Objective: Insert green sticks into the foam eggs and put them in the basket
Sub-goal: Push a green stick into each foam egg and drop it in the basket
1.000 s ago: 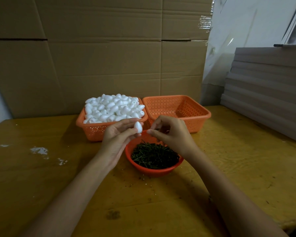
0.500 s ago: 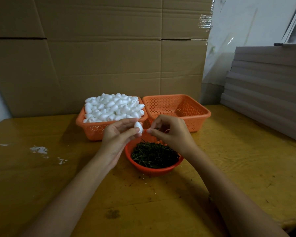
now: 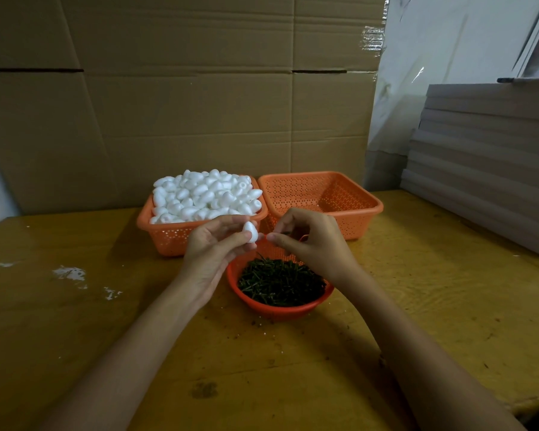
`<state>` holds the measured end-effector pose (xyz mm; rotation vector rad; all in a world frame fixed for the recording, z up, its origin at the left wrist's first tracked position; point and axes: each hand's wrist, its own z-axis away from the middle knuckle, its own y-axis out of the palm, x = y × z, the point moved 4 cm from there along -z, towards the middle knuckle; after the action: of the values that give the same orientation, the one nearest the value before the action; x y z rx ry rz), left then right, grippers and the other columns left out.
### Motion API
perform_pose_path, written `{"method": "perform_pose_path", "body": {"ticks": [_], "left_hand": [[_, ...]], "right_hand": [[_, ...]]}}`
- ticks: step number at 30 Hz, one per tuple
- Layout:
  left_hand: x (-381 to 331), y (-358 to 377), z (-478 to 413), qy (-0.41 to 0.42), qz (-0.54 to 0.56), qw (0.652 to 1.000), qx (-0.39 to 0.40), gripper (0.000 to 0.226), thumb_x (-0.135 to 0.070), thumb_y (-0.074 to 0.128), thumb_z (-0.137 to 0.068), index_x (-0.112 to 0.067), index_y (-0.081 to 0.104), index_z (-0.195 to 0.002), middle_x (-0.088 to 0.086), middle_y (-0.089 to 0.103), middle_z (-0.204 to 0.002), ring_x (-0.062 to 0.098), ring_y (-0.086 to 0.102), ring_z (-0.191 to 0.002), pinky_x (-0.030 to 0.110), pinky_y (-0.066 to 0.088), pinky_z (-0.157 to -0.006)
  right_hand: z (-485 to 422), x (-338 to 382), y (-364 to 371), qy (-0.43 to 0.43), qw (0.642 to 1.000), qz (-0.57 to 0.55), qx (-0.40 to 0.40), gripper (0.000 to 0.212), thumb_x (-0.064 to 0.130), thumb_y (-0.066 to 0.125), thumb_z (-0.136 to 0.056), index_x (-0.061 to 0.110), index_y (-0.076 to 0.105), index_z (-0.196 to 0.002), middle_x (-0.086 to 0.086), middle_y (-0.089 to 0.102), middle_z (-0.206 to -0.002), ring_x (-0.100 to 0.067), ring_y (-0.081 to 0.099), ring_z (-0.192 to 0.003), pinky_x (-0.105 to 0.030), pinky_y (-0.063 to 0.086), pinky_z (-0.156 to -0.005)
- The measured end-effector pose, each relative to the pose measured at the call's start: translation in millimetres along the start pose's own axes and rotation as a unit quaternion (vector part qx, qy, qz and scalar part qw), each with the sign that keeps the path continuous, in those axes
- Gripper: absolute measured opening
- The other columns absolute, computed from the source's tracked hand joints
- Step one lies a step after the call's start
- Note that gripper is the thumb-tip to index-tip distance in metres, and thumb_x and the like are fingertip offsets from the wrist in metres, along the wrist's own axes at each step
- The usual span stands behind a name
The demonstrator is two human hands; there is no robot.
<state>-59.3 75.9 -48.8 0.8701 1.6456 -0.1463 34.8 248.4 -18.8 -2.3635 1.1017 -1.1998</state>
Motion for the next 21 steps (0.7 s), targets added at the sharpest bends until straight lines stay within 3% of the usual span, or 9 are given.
{"method": "perform_pose_path", "body": {"ticks": [5,8,14,17,21], "left_hand": [[0.2,2.0,1.1,0.009,-0.024,1.0,-0.005,0.033,-0.009,0.09,-0.066,-0.018,0.08,-0.096,0.015,0.079,-0.116,0.031,0.079,-0.102,0.025,0.062,-0.074],[-1.0,2.1,1.7,0.01,-0.022,1.0,-0.005,0.03,-0.008,0.088,-0.07,-0.019,0.081,-0.097,0.017,0.079,-0.114,0.032,0.079,-0.102,0.026,0.063,-0.074],[-2.1,0.8,1.8,-0.003,0.002,1.0,-0.007,0.032,-0.003,0.081,-0.077,-0.006,0.074,-0.108,0.022,0.078,-0.115,0.037,0.078,-0.107,0.027,0.064,-0.075],[-0.6,0.2,1.4,-0.004,-0.008,1.0,0.0,0.023,0.005,0.073,-0.09,-0.007,0.073,-0.109,0.021,0.078,-0.117,0.037,0.078,-0.107,0.028,0.065,-0.074],[-1.0,-0.7,1.0,0.002,-0.01,1.0,0.004,0.022,0.004,0.073,-0.09,-0.011,0.075,-0.107,0.02,0.078,-0.117,0.031,0.078,-0.107,0.026,0.063,-0.074]], "right_hand": [[0.0,0.2,-0.4,-0.003,1.0,0.004,0.002,0.017,0.031,0.08,-0.089,0.016,0.073,-0.092,0.004,0.073,-0.082,-0.014,0.071,-0.076,-0.045,0.059,-0.07],[0.2,0.7,-0.4,-0.005,1.0,0.004,0.002,0.017,0.03,0.081,-0.089,0.015,0.073,-0.091,0.003,0.073,-0.082,-0.015,0.07,-0.076,-0.045,0.059,-0.069],[0.6,-0.4,0.5,0.0,1.0,0.012,0.005,0.015,0.028,0.082,-0.089,0.016,0.072,-0.091,0.005,0.072,-0.082,-0.013,0.069,-0.077,-0.046,0.059,-0.071],[1.0,-0.2,0.7,-0.002,1.0,0.015,0.006,0.015,0.028,0.082,-0.09,0.016,0.072,-0.091,0.005,0.072,-0.082,-0.012,0.069,-0.077,-0.045,0.059,-0.072],[1.1,0.6,0.6,-0.003,1.0,0.016,0.005,0.016,0.027,0.082,-0.09,0.015,0.072,-0.091,0.005,0.072,-0.082,-0.012,0.069,-0.077,-0.046,0.058,-0.072]]}}
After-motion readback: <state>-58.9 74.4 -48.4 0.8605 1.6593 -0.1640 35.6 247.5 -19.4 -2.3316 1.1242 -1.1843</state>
